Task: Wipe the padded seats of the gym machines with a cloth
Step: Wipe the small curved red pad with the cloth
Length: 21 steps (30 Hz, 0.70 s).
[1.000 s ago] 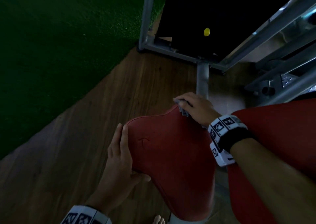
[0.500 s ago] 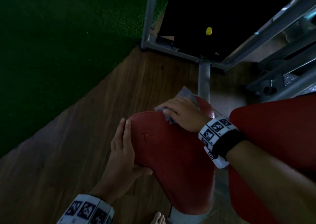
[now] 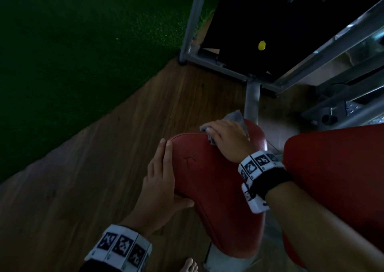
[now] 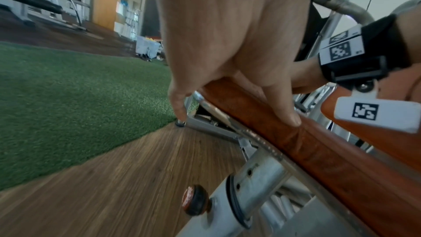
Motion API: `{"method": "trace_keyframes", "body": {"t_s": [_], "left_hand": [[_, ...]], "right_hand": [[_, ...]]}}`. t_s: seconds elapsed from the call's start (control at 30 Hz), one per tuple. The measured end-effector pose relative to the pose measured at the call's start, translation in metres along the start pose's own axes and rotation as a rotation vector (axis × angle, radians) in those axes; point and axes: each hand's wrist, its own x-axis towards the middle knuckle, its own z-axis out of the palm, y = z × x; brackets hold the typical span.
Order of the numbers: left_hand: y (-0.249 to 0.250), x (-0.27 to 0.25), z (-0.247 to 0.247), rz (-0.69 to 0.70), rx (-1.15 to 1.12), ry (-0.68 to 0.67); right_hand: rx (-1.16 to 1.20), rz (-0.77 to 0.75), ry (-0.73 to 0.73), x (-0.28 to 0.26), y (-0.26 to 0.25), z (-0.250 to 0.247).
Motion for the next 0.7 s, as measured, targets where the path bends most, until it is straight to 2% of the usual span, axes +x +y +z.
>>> {"method": "trace_keyframes", "body": {"t_s": [0.17, 0.27, 0.33, 0.43, 0.53, 0.6, 0.7], "left_hand": [[-0.008, -0.006, -0.013, 0.021, 0.014, 0.067], [-0.016, -0.015, -0.022, 0.049, -0.039, 0.135], [-0.019, -0.021, -0.024, 0.026, -0.137, 0.188], [-0.02, -0.025, -0.02, -0.003, -0.221, 0.232], [-0.021, -0.027, -0.014, -0.005, -0.255, 0.242], [-0.02, -0.027, -0.014, -0.027, -0.288, 0.253], [-0.023, -0.023, -0.014, -0.041, -0.304, 0.293]], "right_hand": [[0.026, -0.03, -0.022, -0.008, -0.008, 0.0], [0.048, 0.05, 0.012, -0.003, -0.011, -0.002], [0.143, 0.086, -0.004, 0.002, -0.027, 0.006], [0.244, -0.027, -0.067, 0.007, -0.058, 0.019], [0.268, -0.11, -0.124, 0.012, -0.059, 0.015], [0.291, -0.062, -0.1, 0.01, -0.045, 0.009], [0.245, 0.045, 0.014, 0.001, -0.039, 0.012]]}}
